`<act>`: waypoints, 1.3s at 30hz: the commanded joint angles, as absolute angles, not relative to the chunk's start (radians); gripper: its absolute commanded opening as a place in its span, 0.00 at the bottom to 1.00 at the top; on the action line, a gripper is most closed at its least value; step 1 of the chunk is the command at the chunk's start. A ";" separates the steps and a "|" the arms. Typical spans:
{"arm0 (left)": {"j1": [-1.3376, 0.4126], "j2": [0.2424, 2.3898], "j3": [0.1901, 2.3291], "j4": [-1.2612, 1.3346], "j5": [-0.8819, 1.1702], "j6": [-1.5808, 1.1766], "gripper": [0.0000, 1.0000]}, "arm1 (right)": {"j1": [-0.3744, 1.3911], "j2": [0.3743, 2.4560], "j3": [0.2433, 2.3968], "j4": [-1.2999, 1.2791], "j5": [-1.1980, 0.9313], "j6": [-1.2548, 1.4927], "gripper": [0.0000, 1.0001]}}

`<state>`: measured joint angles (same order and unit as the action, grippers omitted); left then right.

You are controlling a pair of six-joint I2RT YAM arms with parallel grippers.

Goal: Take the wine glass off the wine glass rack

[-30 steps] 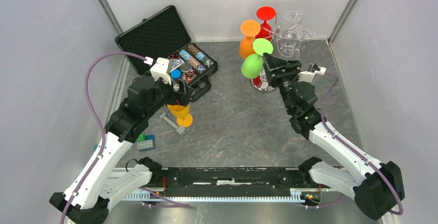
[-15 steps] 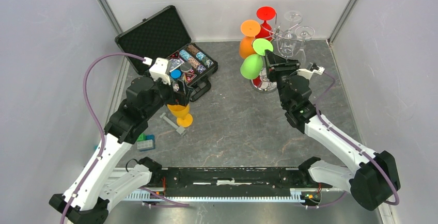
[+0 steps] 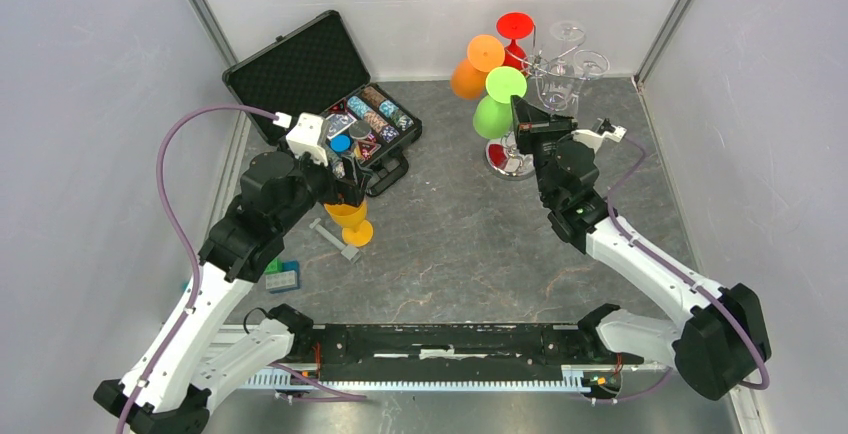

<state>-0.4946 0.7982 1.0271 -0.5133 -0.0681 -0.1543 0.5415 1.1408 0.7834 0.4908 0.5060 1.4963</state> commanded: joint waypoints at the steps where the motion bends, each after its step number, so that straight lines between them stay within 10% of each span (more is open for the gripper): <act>1: -0.490 0.786 1.029 -0.475 -0.069 -0.109 1.00 | 0.545 1.149 0.827 0.499 0.515 1.518 0.00; 39: -0.490 0.807 1.019 -0.468 -0.072 -0.107 1.00 | 0.545 1.243 0.867 0.658 0.520 1.554 0.00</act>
<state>-0.4946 0.8051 1.0233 -0.5133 -0.0685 -0.1524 0.5434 1.2278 0.8211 0.5800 0.4992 1.5234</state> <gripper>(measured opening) 0.993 0.010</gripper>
